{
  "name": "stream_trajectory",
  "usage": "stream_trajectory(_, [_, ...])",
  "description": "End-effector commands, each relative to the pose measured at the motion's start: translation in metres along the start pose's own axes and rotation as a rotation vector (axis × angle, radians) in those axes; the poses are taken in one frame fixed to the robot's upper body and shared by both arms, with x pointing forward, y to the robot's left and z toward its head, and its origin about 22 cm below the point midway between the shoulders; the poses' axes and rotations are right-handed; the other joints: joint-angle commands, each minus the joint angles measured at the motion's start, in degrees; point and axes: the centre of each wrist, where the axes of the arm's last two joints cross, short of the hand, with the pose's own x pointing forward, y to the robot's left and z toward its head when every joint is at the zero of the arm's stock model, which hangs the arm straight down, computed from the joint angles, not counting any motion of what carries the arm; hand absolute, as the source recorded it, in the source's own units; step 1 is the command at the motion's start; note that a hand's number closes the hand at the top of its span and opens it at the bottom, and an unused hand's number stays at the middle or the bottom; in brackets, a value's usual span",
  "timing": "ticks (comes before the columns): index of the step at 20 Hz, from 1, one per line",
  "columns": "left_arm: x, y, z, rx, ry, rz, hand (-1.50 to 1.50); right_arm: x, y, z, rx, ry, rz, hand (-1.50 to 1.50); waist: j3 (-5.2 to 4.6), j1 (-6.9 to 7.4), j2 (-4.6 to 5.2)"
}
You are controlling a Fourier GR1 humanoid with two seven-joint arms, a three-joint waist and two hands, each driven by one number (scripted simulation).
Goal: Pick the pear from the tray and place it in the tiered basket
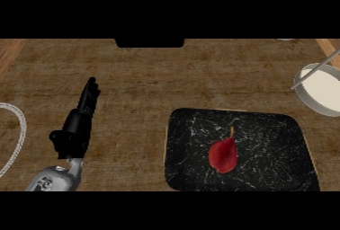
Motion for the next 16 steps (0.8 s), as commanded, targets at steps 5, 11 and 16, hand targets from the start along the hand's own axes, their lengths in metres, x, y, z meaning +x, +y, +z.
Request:
stream_trajectory(5, [0.008,-0.011,-0.004,-0.027,-0.012,0.000,0.00,0.073,0.012,0.004,0.083,0.160,0.173,-1.50,0.22,2.15,0.26])
stream_trajectory(11, [0.005,-0.018,-0.007,-0.047,-0.012,0.024,0.00,0.087,0.035,-0.003,0.101,0.197,0.173,-1.50,0.30,2.75,0.32])
stream_trajectory(16, [-0.002,-0.036,-0.008,-0.050,-0.011,-0.006,0.00,0.097,0.036,-0.028,0.167,0.264,0.219,-1.50,0.31,2.81,0.42])
